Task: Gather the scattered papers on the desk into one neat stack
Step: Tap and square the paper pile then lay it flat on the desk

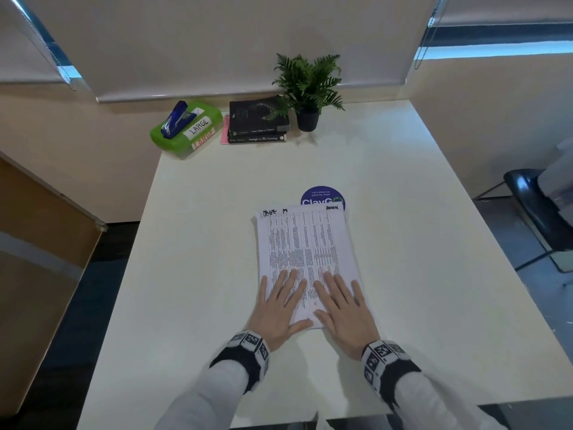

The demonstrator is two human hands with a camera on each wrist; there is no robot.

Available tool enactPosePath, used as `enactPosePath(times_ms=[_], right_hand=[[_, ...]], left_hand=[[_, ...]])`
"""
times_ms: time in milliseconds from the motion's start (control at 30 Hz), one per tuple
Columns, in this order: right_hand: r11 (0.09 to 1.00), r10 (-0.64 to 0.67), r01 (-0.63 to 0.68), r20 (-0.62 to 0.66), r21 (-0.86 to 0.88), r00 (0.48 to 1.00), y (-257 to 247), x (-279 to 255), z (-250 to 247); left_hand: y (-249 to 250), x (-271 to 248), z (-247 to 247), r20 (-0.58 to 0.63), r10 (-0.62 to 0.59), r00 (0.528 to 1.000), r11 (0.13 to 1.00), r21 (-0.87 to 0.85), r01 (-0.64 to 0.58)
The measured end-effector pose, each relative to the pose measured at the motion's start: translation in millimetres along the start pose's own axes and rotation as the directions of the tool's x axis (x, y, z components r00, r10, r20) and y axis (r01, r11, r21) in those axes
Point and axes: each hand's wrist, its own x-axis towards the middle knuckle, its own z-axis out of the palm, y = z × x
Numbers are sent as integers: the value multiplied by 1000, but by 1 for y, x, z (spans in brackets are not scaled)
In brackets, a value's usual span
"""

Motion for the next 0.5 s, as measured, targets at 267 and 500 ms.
enactPosePath(times_ms=[267,500], right_hand=[[999,-18,18,-23,35,1000,26,-20,1],[1000,-31,31,-14,0,999,31,-22,3]], left_hand=[[-29,-21,4,-15,57,998,998,10,-57],[-47,-27,1,44,118,992,991,52,-120]])
